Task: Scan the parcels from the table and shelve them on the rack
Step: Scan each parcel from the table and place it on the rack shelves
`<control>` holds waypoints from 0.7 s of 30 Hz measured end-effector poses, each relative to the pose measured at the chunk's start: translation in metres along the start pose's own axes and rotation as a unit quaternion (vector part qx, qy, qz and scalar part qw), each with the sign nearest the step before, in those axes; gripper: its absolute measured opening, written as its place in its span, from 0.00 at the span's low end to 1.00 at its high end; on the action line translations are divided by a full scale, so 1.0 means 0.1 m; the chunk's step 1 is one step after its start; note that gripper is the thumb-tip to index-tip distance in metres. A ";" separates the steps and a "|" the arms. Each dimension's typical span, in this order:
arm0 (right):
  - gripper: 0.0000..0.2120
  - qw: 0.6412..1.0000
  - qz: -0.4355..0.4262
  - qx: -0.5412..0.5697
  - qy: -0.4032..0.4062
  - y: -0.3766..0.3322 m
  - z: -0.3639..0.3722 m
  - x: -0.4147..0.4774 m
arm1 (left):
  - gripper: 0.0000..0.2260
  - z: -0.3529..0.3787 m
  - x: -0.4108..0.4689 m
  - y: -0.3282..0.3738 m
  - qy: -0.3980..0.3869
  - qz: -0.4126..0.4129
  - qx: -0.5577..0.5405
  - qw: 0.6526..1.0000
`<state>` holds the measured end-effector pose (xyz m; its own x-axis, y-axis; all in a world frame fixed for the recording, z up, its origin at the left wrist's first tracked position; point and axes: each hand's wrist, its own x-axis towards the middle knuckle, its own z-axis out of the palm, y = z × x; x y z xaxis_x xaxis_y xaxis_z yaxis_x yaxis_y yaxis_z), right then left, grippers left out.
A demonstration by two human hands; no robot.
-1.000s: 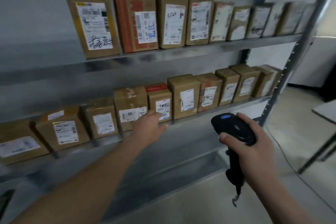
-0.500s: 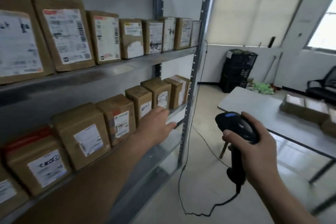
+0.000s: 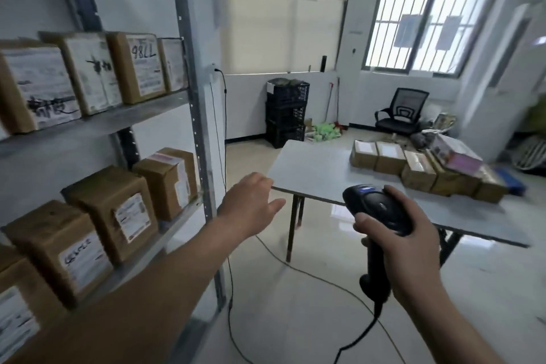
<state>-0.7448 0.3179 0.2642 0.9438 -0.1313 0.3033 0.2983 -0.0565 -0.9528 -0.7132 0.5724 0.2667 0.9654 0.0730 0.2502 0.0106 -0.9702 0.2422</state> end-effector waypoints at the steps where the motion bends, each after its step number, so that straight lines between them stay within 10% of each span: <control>1: 0.36 1.000 0.000 0.002 0.005 0.06 -0.06 0.14 | 0.25 0.06 0.16 0.09 -0.002 0.005 0.002 1.000; 21: 0.34 0.998 0.009 0.061 0.025 0.85 -1.27 3.06 | 0.26 1.12 3.06 1.87 0.001 0.043 0.030 0.999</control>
<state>-0.4484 0.1472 0.2777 0.9418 -0.1805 0.2835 0.2995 0.0676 -0.9517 -0.3862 0.3874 0.2836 0.9628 -0.0108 0.2699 -0.0566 -0.9851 0.1626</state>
